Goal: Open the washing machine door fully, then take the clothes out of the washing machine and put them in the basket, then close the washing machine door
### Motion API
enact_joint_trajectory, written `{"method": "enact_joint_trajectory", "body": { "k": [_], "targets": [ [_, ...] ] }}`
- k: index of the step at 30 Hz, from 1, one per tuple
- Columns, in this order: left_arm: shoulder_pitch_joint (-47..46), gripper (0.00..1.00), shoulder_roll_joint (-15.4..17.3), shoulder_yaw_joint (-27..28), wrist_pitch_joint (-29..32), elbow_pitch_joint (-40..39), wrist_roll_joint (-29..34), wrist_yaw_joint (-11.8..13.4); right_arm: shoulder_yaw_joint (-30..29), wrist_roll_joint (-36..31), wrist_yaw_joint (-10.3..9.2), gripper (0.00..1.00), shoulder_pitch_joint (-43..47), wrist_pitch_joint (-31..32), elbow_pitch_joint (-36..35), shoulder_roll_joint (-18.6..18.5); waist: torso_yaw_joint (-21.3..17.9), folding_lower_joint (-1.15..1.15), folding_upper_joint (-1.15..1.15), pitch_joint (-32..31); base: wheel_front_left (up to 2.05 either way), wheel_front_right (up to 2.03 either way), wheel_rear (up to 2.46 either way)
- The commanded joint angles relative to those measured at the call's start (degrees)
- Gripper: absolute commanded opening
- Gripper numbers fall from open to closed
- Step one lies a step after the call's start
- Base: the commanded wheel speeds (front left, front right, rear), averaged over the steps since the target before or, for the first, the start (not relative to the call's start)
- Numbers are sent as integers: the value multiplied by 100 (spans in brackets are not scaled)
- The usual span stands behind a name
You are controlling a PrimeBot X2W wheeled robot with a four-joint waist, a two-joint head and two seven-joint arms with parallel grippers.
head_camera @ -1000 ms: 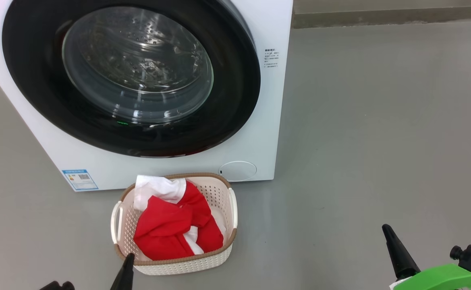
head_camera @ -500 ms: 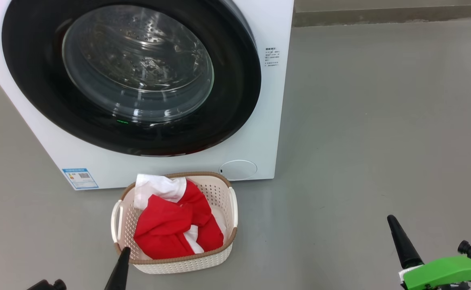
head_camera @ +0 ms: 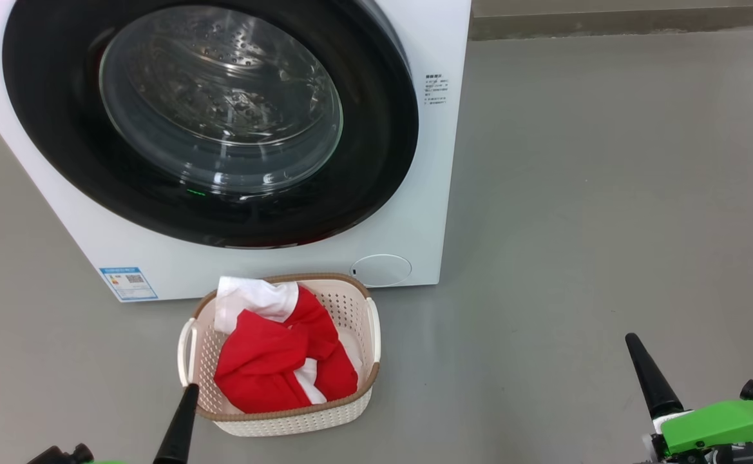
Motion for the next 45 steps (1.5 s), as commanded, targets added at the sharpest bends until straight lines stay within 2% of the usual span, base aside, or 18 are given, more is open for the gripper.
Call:
{"method": "enact_joint_trajectory", "body": {
  "k": [1,27,45],
  "targets": [
    [-292,0,38,221,56,-98,-191,-105,42,210,-4,0,-349,38,-133,-93,1,0,0,3,0,0,0],
    [-554,0,-40,645,399,17,-1756,-384,-122,1810,-5,0,-684,307,-58,-116,19,0,0,44,0,0,0],
    [-556,0,-59,672,420,18,-1734,-385,-156,1782,-5,0,-687,334,-55,-92,19,0,0,44,0,0,0]
  ]
}}
